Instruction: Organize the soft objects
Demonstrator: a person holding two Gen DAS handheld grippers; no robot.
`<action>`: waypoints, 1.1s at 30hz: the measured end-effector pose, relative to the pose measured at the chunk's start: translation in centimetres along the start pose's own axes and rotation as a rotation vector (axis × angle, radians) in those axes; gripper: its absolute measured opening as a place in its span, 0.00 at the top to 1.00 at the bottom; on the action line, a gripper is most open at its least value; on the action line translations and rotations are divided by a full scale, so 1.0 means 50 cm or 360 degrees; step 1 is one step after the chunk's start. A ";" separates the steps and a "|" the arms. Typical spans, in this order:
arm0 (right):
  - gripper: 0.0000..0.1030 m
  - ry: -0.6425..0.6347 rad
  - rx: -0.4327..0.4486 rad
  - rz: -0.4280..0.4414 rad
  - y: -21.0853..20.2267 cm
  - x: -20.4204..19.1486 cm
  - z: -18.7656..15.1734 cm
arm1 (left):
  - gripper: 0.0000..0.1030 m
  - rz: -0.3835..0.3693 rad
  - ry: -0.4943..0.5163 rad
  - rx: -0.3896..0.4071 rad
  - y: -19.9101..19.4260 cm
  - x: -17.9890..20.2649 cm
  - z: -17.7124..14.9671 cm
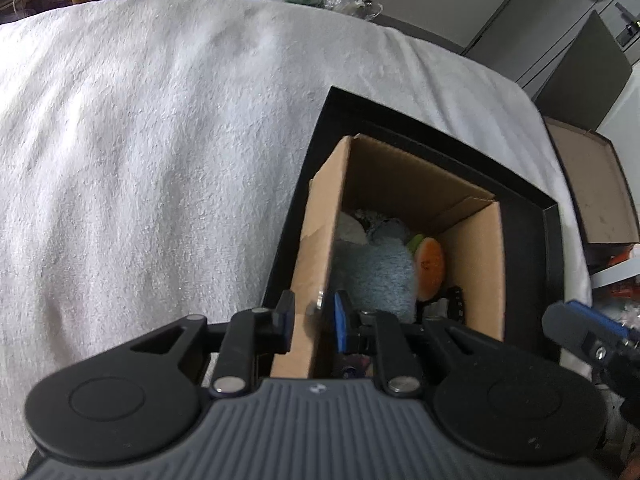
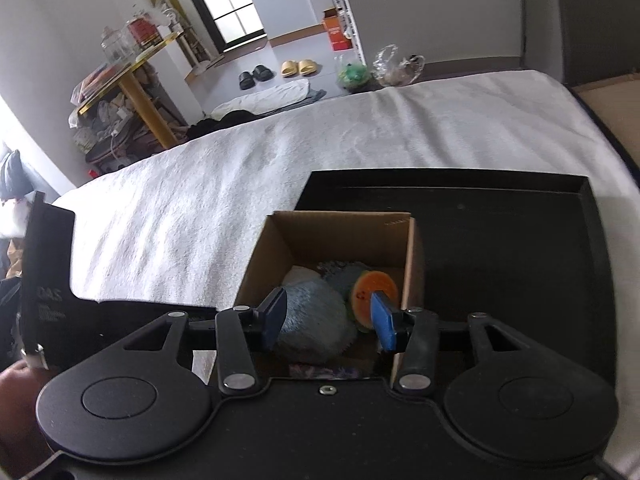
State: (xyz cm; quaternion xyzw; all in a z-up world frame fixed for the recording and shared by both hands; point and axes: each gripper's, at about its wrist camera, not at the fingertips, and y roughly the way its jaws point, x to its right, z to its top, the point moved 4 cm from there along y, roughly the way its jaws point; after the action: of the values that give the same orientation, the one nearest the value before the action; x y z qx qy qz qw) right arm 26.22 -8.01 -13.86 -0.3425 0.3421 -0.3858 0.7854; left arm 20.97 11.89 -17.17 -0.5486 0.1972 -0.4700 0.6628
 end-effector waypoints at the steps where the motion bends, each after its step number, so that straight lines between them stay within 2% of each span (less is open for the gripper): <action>1: 0.54 0.0014 0.0004 -0.0003 -0.007 0.005 -0.003 | 0.82 -0.0003 0.0005 0.0005 -0.007 0.003 -0.001; 6: 0.52 0.0032 0.0028 -0.0019 -0.040 0.020 -0.017 | 0.77 -0.0009 0.0064 0.0032 -0.041 0.024 -0.009; 9: 0.49 0.0045 0.0041 -0.0022 -0.057 0.027 -0.019 | 0.71 -0.0022 0.0072 0.0048 -0.061 0.035 -0.016; 13: 0.42 0.0052 0.0077 -0.0024 -0.084 0.033 -0.021 | 0.57 -0.0025 0.0124 0.0075 -0.089 0.055 -0.026; 18: 0.38 0.0069 0.0118 -0.0033 -0.115 0.044 -0.025 | 0.48 -0.0039 0.0170 0.0102 -0.123 0.078 -0.037; 23: 0.33 0.0101 0.0160 -0.0026 -0.143 0.066 -0.032 | 0.34 -0.0038 0.0223 0.0115 -0.152 0.103 -0.046; 27: 0.27 0.0120 0.0161 -0.0034 -0.162 0.083 -0.039 | 0.29 -0.0043 0.0219 0.0132 -0.176 0.116 -0.049; 30: 0.21 0.0123 0.0171 -0.0027 -0.177 0.094 -0.042 | 0.27 0.0032 0.0258 0.0157 -0.195 0.127 -0.051; 32: 0.13 0.0138 0.0179 -0.0023 -0.187 0.103 -0.045 | 0.12 0.0046 0.0284 0.0170 -0.207 0.134 -0.054; 33: 0.13 0.0138 0.0186 -0.0023 -0.191 0.106 -0.047 | 0.10 0.0050 0.0284 0.0172 -0.211 0.136 -0.055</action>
State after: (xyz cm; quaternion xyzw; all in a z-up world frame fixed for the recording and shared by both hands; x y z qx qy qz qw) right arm 23.27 -17.57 -8.90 -0.2815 0.3502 -0.4253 0.7856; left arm 17.83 5.16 -6.68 -0.4649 0.2383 -0.5166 0.6784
